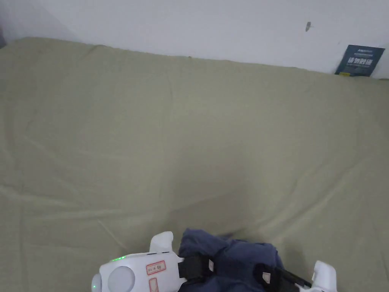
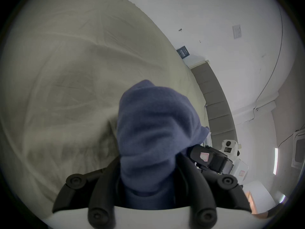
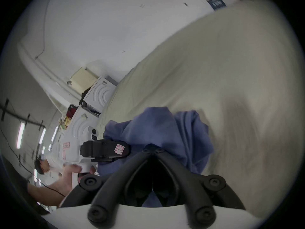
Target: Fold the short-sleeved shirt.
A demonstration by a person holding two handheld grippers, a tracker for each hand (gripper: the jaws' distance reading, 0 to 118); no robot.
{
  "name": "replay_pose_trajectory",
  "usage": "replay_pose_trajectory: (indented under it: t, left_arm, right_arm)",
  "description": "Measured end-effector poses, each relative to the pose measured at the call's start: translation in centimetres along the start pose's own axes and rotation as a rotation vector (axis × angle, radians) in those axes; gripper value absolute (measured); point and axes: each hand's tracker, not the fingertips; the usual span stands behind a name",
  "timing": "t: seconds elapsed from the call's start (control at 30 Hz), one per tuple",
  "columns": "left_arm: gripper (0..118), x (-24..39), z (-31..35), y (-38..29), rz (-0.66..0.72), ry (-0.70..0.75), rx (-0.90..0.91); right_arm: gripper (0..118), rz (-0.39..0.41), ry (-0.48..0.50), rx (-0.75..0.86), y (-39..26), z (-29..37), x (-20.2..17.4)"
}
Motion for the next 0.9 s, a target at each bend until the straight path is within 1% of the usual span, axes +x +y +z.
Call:
replay_pose_trajectory:
  t: [0.07, 0.13, 0.17, 0.27, 0.4, 0.47, 0.5, 0.6, 0.63, 0.67, 0.7, 0.73, 0.77, 0.8, 0.83, 0.87, 0.9]
  left_arm:
    - [27, -0.1, 2.6, 0.5, -0.027, 0.018, 0.014]
    - [27, -1.3, 6.9, 2.2, -0.066, 0.034, 0.031]
    - [27, -2.3, 9.5, 3.3, -0.102, 0.064, 0.043]
    - [27, -6.8, 18.0, 7.4, -0.149, 0.185, 0.064]
    - [27, -13.8, 28.3, 13.1, -0.250, 0.438, 0.047]
    - [27, -17.8, 31.8, 15.3, -0.178, 0.529, 0.034]
    - [27, -19.6, 33.4, 16.2, -0.143, 0.548, 0.023]
    - [27, -23.5, 36.2, 17.0, -0.052, 0.541, 0.022]
    - [28, -24.2, 36.3, 16.9, -0.052, 0.549, 0.042]
    - [34, -24.5, 36.2, 16.6, -0.039, 0.535, 0.049]
    - [60, -24.6, 35.9, 16.5, -0.008, 0.489, 0.055]
    - [69, -24.4, 35.6, 16.3, 0.006, 0.469, 0.066]
    - [77, -24.0, 35.7, 16.2, -0.017, 0.497, 0.075]
    - [86, -23.9, 36.4, 15.8, -0.070, 0.503, 0.088]
    - [107, -23.5, 37.2, 15.4, -0.111, 0.453, 0.095]
    - [117, -23.3, 38.8, 14.9, -0.141, 0.427, 0.104]
    - [118, -22.9, 39.8, 14.5, -0.113, 0.363, 0.138]
  right_arm:
    - [1, 0.007, 0.000, 0.017, 0.0, 1.2, -1.4]
    - [1, 0.018, 0.008, 0.030, 0.1, 2.6, -2.4]
    - [1, 0.029, 0.009, 0.037, 0.2, 3.3, -2.8]
    - [1, 0.069, -0.013, 0.043, 0.2, 5.0, -4.2]
    - [1, 0.086, -0.031, 0.058, -0.2, 6.4, -5.8]
    - [1, 0.096, -0.048, 0.061, -0.5, 6.5, -6.3]
    - [1, 0.092, -0.055, 0.060, -0.6, 6.5, -6.5]
    - [1, 0.087, -0.074, 0.061, -1.1, 6.4, -7.0]
    - [1, 0.088, -0.074, 0.061, -1.1, 6.4, -7.2]
    - [1, 0.088, -0.073, 0.062, -1.2, 6.4, -7.4]
    - [1, 0.087, -0.073, 0.065, -1.2, 6.4, -7.6]
    - [1, 0.086, -0.073, 0.068, -1.2, 6.4, -7.7]
    - [1, 0.083, -0.071, 0.072, -1.2, 6.5, -7.8]
    - [1, 0.079, -0.070, 0.074, -1.1, 6.5, -7.9]
    - [1, 0.079, -0.075, 0.075, -1.0, 6.6, -7.8]
    - [1, 0.084, -0.079, 0.076, -0.9, 6.6, -8.0]
    - [1, 0.087, -0.075, 0.073, -0.8, 6.7, -8.0]
